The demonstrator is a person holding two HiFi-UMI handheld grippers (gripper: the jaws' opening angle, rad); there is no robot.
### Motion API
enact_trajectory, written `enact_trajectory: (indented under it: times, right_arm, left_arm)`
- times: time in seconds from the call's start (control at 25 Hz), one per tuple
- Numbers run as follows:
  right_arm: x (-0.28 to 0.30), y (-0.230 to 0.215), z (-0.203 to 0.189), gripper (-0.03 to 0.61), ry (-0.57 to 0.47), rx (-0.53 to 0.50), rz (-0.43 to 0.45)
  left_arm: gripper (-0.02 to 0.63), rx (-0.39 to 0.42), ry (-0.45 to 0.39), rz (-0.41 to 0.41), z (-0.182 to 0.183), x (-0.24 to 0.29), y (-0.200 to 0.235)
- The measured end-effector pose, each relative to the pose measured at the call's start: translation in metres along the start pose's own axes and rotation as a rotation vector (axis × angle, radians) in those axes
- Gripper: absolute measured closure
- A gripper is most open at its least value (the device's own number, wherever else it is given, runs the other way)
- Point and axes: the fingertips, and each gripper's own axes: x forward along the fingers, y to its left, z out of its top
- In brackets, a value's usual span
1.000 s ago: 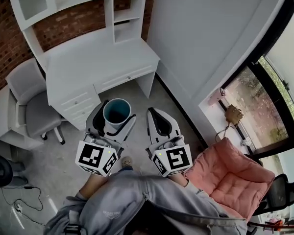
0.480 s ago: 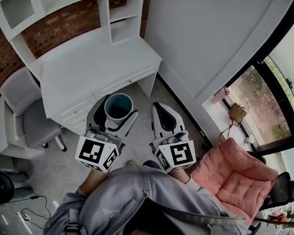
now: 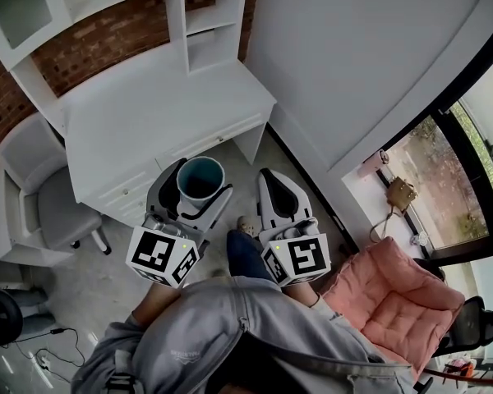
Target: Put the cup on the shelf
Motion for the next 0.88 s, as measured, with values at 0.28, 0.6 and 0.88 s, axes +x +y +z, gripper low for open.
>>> enact_trajectory:
  times: [0.28,0.6,0.88]
  right_arm:
    - [0.041,-0.016,-0.007,0.551,0.0,-0.005,0.041]
    - [0.097,-0.063,-0.017,0.551,0.012,0.0,0.073]
    - [0.154,-0.104,-0.015,0.551,0.008,0.001,0.115]
  left_arm:
    - [0.224,-0.007,-0.007,0.011,-0.002,0.036,0.023]
    - [0.224,-0.013,-0.021,0.04,-0.002,0.096,0.052]
    - [0.224,-0.004,-0.029,0.087,0.008,0.154,0.084]
